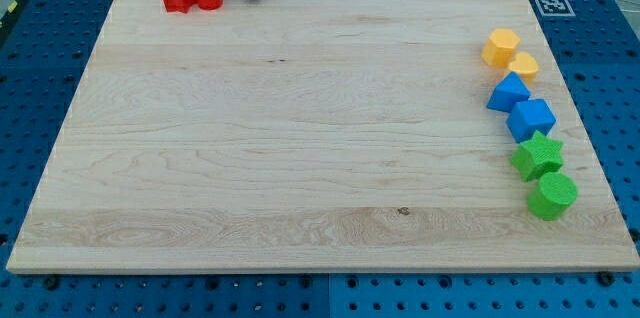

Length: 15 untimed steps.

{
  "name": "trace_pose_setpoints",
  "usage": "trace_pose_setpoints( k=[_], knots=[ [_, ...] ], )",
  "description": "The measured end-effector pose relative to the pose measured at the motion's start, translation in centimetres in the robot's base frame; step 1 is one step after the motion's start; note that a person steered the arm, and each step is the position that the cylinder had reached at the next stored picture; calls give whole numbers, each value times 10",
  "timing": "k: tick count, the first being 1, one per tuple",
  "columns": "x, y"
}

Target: Move the blue triangle towards the center of the board

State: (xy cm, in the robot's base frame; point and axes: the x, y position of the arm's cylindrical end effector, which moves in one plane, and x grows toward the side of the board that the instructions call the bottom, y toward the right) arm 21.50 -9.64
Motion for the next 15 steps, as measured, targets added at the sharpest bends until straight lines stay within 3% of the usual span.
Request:
trace_pose_setpoints(
  k=[2,5,10,15],
  knots=[
    [-20,70],
    [-19,92],
    [-20,286],
    [49,387]
  ],
)
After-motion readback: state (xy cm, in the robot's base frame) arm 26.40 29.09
